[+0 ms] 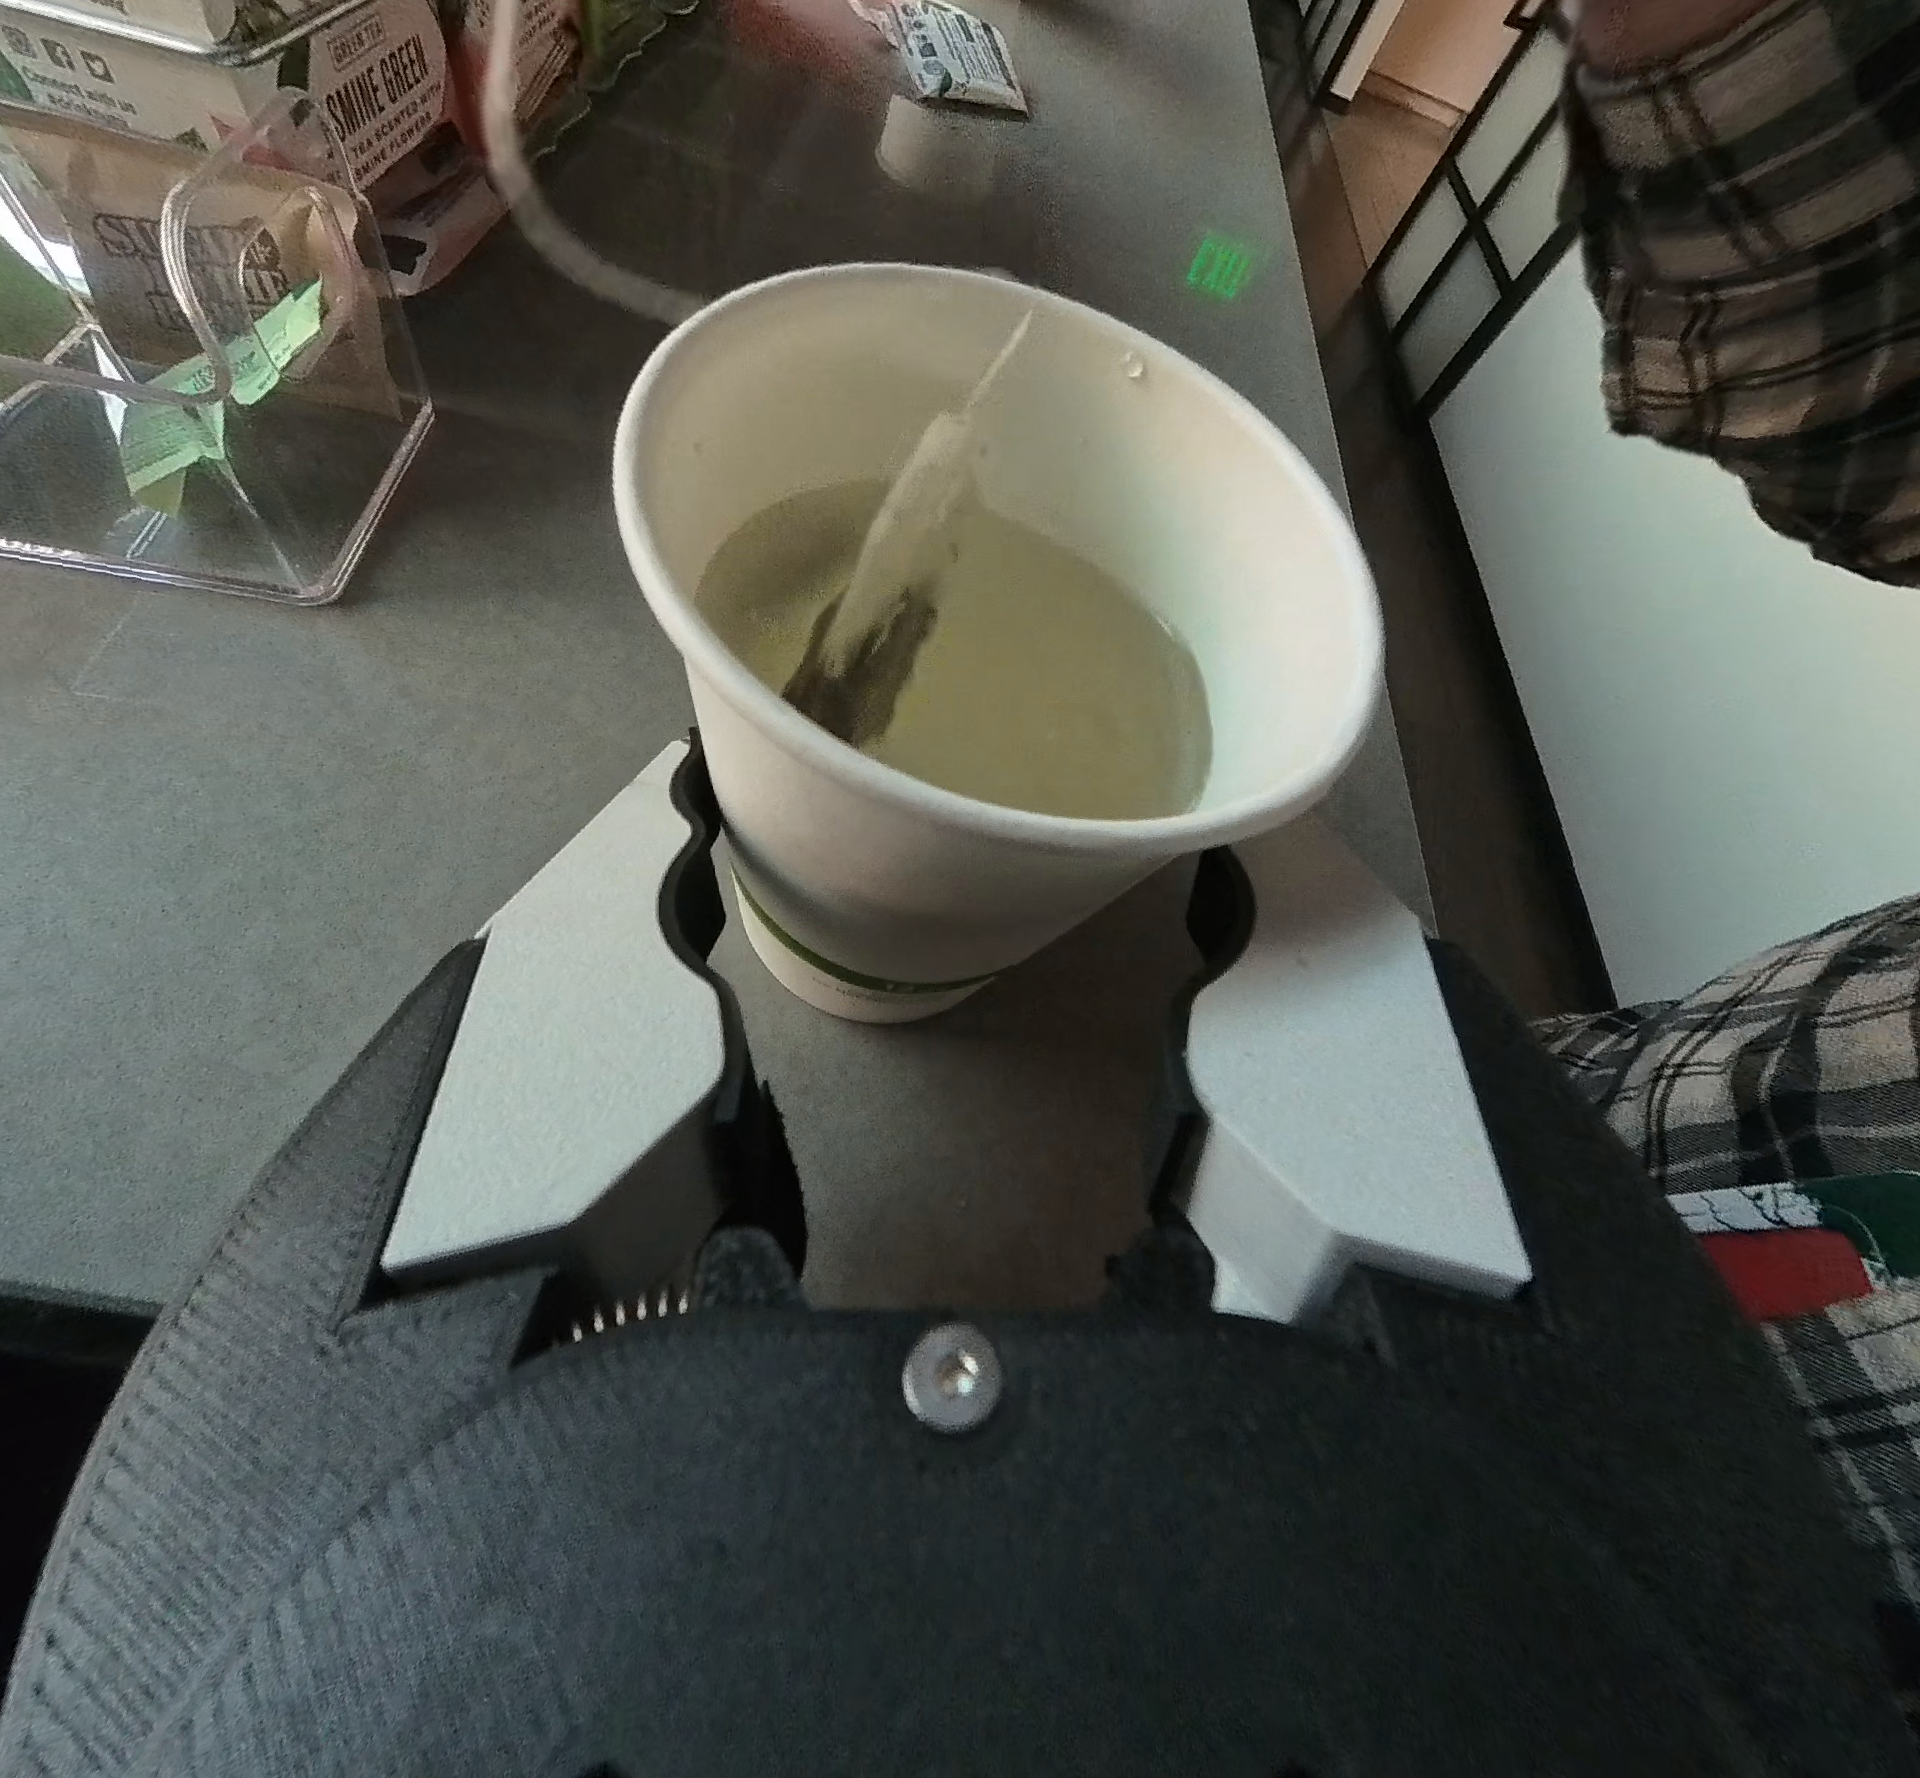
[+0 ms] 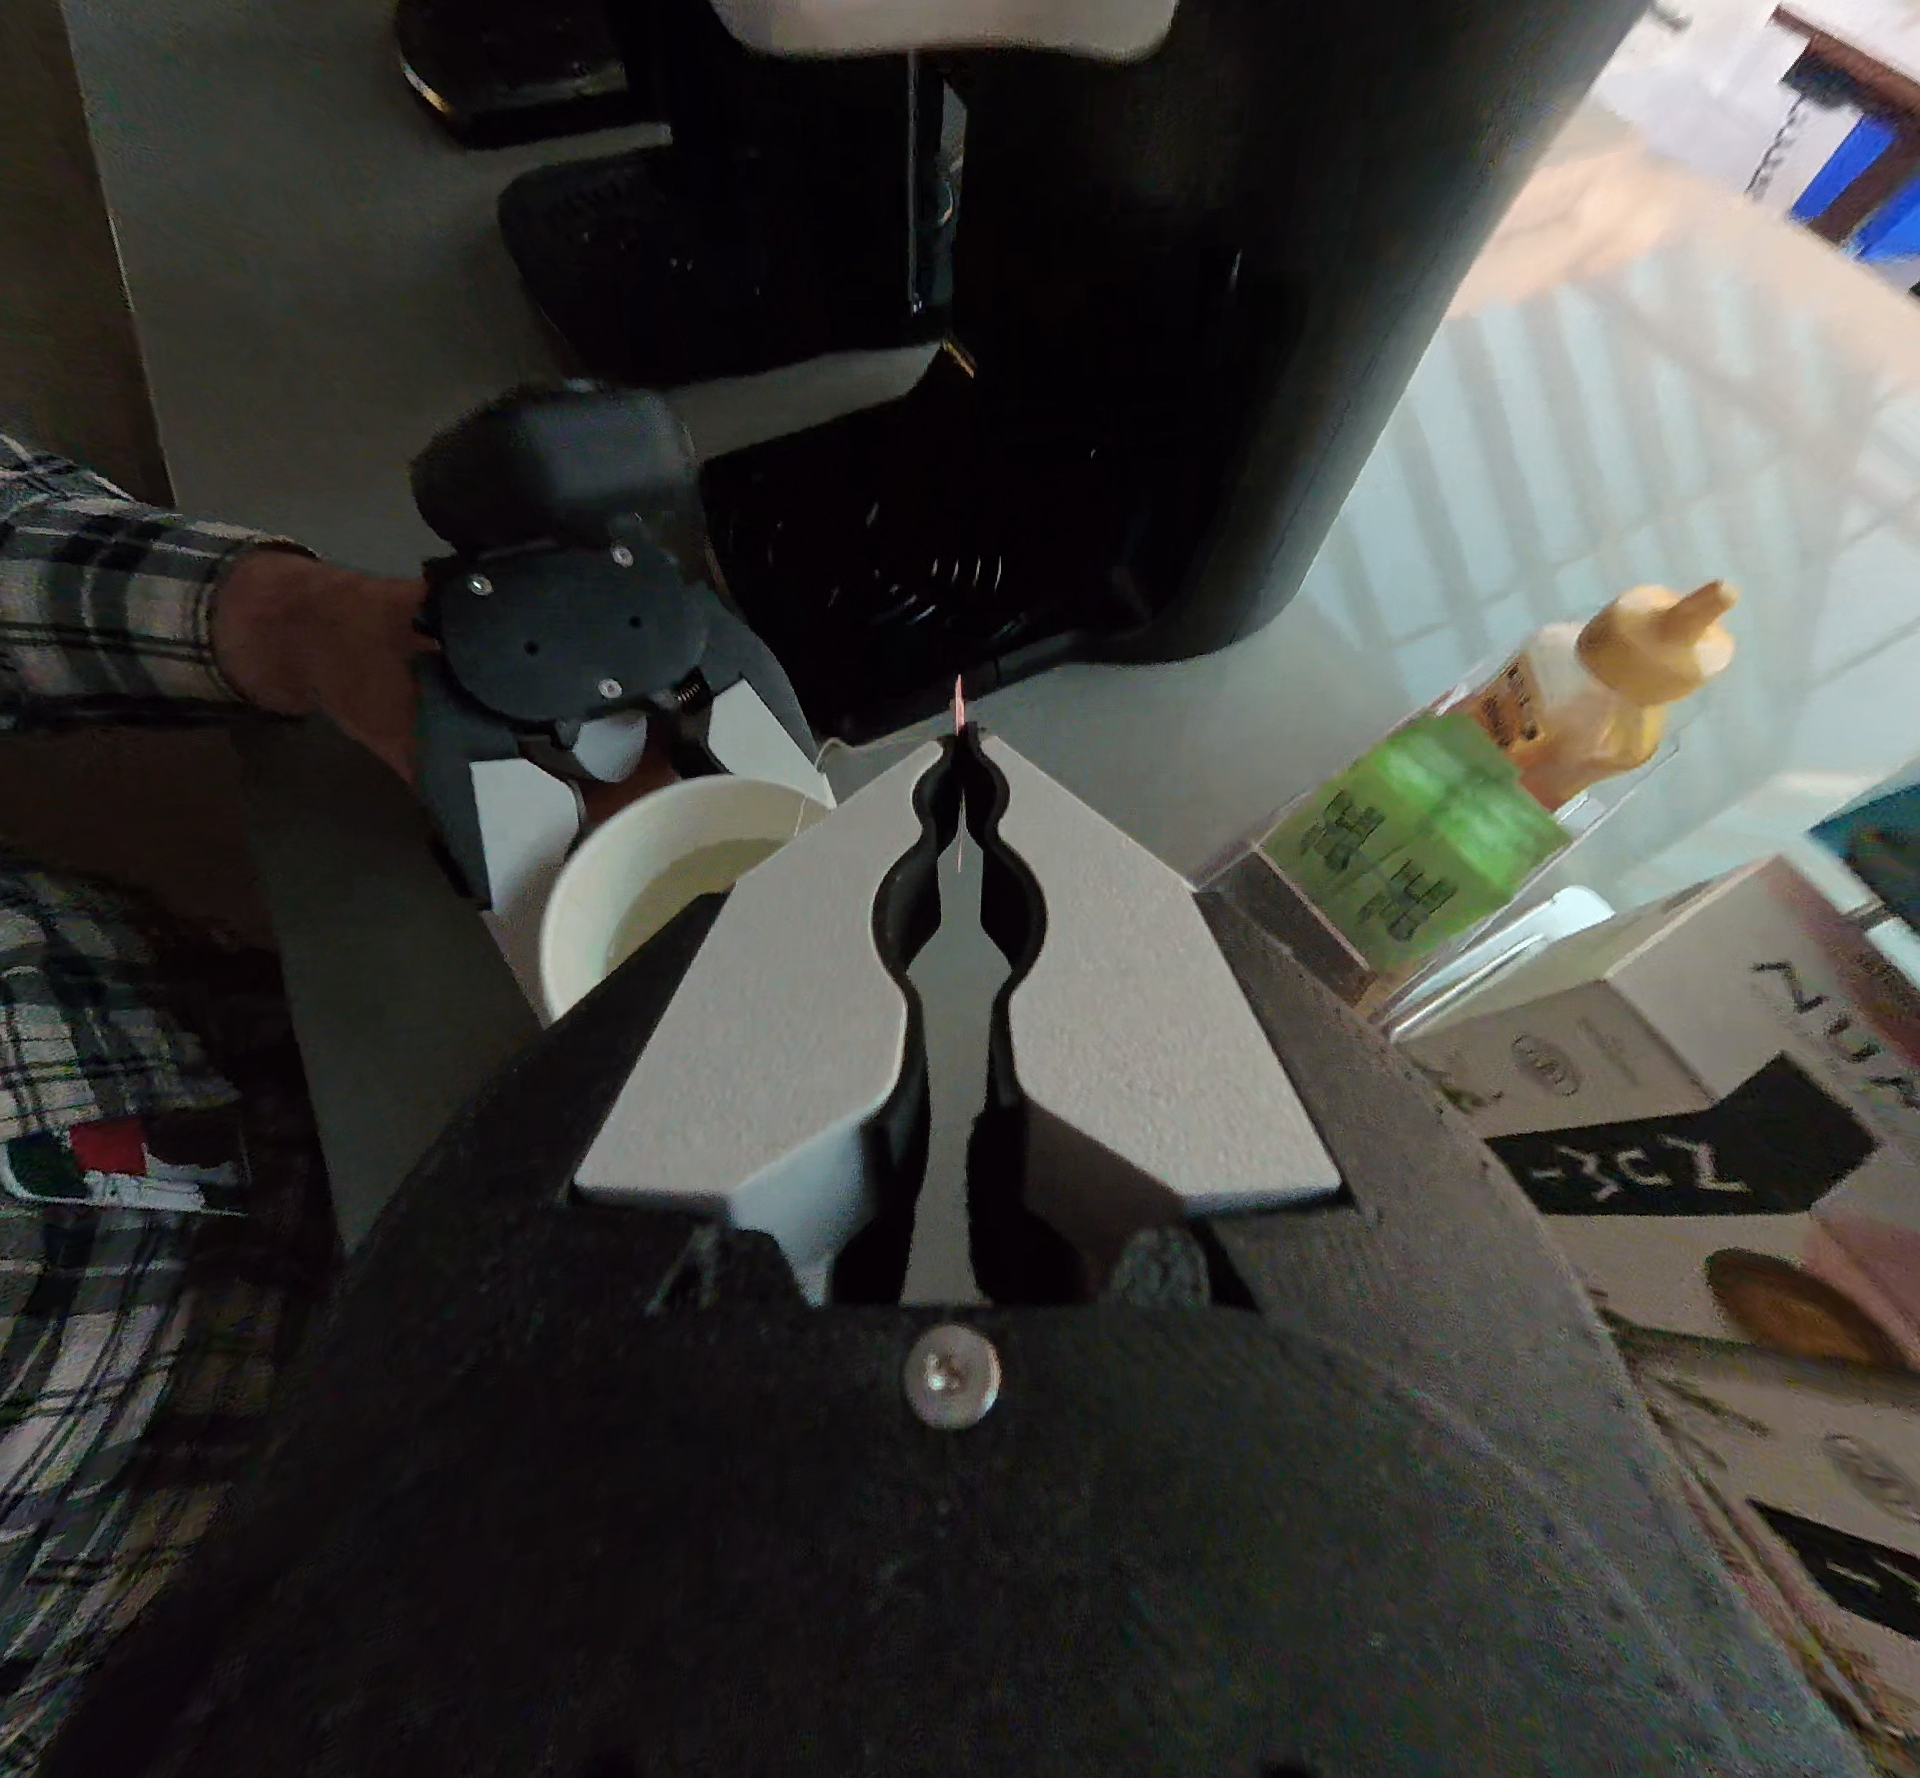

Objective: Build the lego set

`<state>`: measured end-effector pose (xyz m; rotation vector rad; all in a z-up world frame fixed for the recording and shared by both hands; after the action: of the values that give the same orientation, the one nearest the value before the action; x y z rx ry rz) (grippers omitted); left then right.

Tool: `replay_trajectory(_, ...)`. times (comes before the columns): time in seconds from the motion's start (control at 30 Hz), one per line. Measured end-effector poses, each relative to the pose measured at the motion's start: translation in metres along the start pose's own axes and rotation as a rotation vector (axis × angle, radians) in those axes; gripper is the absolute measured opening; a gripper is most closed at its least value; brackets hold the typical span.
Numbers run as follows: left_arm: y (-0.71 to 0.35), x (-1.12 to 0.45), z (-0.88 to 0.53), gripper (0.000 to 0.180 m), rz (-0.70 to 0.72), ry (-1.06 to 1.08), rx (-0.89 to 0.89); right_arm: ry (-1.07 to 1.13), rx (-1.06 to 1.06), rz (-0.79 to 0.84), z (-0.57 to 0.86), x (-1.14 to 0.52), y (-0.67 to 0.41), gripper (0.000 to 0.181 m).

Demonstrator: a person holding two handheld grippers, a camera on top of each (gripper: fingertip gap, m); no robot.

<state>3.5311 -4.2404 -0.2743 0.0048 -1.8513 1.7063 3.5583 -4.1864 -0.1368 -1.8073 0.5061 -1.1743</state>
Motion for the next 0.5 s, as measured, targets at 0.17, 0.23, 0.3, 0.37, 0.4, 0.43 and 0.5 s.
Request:
replay_trajectory(0.17,0.000,0.000,0.000,0.090,-0.001,0.000,0.000,-0.004,-0.112,-0.075,0.021,-0.018,0.037,0.000)
replay_trajectory(0.23,0.000,0.000,0.000,0.090,-0.001,-0.001,0.000,-0.025,-0.162,-0.122,0.024,-0.024,0.054,0.000)
replay_trajectory(0.3,0.000,0.000,0.000,0.090,-0.001,0.000,0.000,-0.030,-0.190,-0.145,0.028,-0.026,0.066,0.000)
replay_trajectory(0.37,0.000,0.000,0.000,0.090,-0.001,0.001,0.001,-0.025,-0.230,-0.159,0.033,-0.027,0.075,0.006)
replay_trajectory(0.4,0.000,0.000,0.000,0.090,-0.001,0.002,0.001,-0.022,-0.241,-0.141,0.035,-0.025,0.076,0.011)
replay_trajectory(0.43,0.000,0.000,0.000,0.090,-0.001,0.002,0.001,-0.030,-0.256,-0.120,0.037,-0.022,0.076,0.013)
replay_trajectory(0.5,0.000,0.000,0.000,0.090,-0.001,0.001,0.001,-0.034,-0.296,-0.086,0.041,-0.015,0.076,0.025)
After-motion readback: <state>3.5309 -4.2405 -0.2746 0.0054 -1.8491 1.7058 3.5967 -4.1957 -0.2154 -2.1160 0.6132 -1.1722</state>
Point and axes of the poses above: each gripper's, where its closed fingertips meet, x back along the fingers, y out of its underside, z = x × y across the jaws, the point moved 1 cm from there along x, back along the fingers, and after that the axes turned 15 degrees about -x, right-handed, at the moved point
